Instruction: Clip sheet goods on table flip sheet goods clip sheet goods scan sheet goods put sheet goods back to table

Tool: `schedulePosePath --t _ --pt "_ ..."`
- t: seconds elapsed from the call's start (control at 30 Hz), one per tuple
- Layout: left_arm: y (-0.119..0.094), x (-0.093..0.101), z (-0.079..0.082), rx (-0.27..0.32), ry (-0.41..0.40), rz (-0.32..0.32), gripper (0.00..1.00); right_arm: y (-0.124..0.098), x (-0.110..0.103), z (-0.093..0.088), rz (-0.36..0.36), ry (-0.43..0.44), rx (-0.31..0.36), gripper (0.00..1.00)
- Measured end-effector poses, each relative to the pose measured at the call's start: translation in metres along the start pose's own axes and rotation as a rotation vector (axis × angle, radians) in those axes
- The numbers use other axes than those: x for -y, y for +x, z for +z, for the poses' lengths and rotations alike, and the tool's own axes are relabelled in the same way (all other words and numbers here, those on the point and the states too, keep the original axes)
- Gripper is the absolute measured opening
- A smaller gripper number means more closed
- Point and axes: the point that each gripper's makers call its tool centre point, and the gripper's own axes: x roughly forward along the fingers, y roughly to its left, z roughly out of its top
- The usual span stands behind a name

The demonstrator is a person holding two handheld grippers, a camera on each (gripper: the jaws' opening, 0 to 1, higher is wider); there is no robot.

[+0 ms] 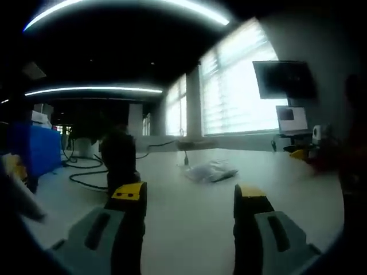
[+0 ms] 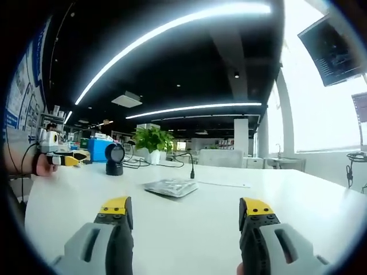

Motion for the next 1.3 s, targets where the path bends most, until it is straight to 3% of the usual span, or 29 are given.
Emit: schedulePosePath --t 0.33,0.5,0.67,1.3 --pt "0.001 0.004 -0.002 -0.012 -0.011 -0.013 0.53 0.0 -0.003 0.001 0.023 -0.009 0.005 0.69" --pt "0.001 0.011 -0.004 -0.035 0.039 -0.019 0.52 0.0 0.0 0.001 0.012 0.0 0.011 0.69" --pt "-0.001 0.001 -0.001 -0.017 0.01 0.022 0.53 -0.001 -0.002 0.002 0.019 -0.008 0.017 0.69" --pt "-0.001 0.002 -0.003 -0.02 0.015 0.011 0.55 0.001 0.0 -0.002 0.008 -0.004 -0.001 0.68"
